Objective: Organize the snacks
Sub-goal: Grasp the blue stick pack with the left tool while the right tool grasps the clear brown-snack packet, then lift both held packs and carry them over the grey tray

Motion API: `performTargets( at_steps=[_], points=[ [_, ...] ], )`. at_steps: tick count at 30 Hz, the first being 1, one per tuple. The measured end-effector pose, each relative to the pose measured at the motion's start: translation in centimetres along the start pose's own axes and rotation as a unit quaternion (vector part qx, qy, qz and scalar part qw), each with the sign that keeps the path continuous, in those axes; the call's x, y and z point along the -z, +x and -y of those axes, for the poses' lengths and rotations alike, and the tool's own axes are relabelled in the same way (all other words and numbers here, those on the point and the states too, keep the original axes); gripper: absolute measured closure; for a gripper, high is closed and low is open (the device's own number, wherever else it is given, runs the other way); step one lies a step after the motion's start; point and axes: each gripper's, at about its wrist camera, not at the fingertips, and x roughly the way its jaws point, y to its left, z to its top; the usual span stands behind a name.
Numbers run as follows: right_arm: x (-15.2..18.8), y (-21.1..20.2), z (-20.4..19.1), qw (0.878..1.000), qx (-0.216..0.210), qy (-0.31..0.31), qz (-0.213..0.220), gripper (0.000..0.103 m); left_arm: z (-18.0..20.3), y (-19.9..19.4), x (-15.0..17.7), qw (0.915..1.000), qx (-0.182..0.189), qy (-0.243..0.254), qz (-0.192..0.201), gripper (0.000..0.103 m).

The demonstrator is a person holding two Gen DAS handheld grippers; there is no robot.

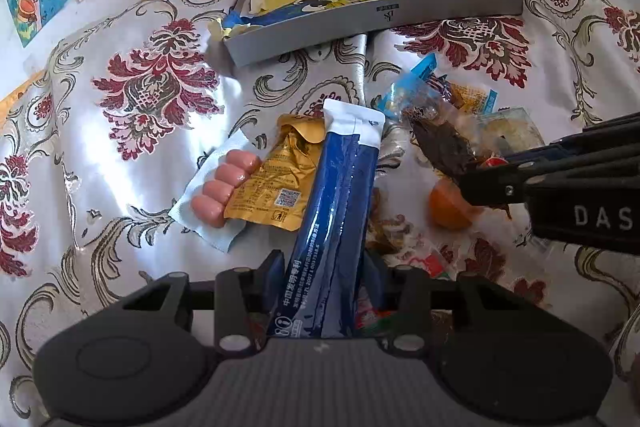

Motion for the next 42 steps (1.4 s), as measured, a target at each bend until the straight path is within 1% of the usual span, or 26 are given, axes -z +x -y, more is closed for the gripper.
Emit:
performTargets(
  at_steps=[2, 6, 8, 9, 10, 14, 17, 20, 22, 28, 34, 38, 42],
  points=[
    [0.0, 0.1, -0.2, 1.000, -0.001, -0.005, 0.002, 0.082, 0.0, 0.0, 0.0, 1.0000, 0.002, -0.004, 0.000, 0.059],
    [0.0, 0.4, -0.3, 1.000, -0.001, -0.010, 0.004, 0.081, -0.2, -0.2, 0.1, 0.9998, 0.013, -0.017, 0.000, 0.064],
    [0.1, 0.5, -0.3, 1.000, -0.001, -0.014, 0.003, 0.084, -0.2, -0.2, 0.1, 0.9997, 0.016, -0.018, 0.001, 0.066],
    [0.1, 0.5, -0.4, 1.000, -0.001, -0.018, 0.002, 0.089, -0.2, -0.3, 0.2, 0.9997, 0.017, -0.019, 0.002, 0.067],
    [0.1, 0.6, -0.6, 1.000, 0.001, -0.025, 0.002, 0.092, -0.2, -0.3, 0.2, 0.9996, 0.018, -0.021, 0.002, 0.068],
    [0.4, 0.3, -1.7, 0.997, 0.021, -0.073, 0.011, 0.093, -0.4, -0.6, 0.3, 0.9992, 0.025, -0.032, 0.003, 0.072],
    [0.6, -0.2, -2.7, 0.991, 0.046, -0.121, 0.029, 0.093, -0.6, -1.0, 0.3, 0.9986, 0.034, -0.041, 0.005, 0.075],
    [0.9, -0.7, -3.8, 0.980, 0.073, -0.179, 0.052, 0.093, -0.8, -1.4, 0.4, 0.9980, 0.042, -0.047, 0.008, 0.076],
    [1.0, -0.9, -4.2, 0.974, 0.083, -0.200, 0.061, 0.094, -0.9, -1.8, 0.5, 0.9978, 0.044, -0.048, 0.012, 0.076],
    [1.0, -1.5, -4.4, 0.966, 0.107, -0.221, 0.083, 0.094, -1.1, -3.0, 0.7, 0.9973, 0.050, -0.046, 0.028, 0.077],
    [0.8, -2.7, -4.4, 0.958, 0.129, -0.224, 0.121, 0.094, -1.5, -3.9, 0.5, 0.9957, 0.048, -0.060, 0.053, 0.077],
    [0.4, -3.4, -4.2, 0.954, 0.135, -0.223, 0.146, 0.093, -2.0, -4.2, -0.3, 0.9931, 0.045, -0.082, 0.071, 0.077],
    [-0.7, -3.9, -3.9, 0.947, 0.140, -0.231, 0.173, 0.093, -2.5, -4.3, -2.2, 0.9897, 0.043, -0.100, 0.093, 0.077]
  ],
)
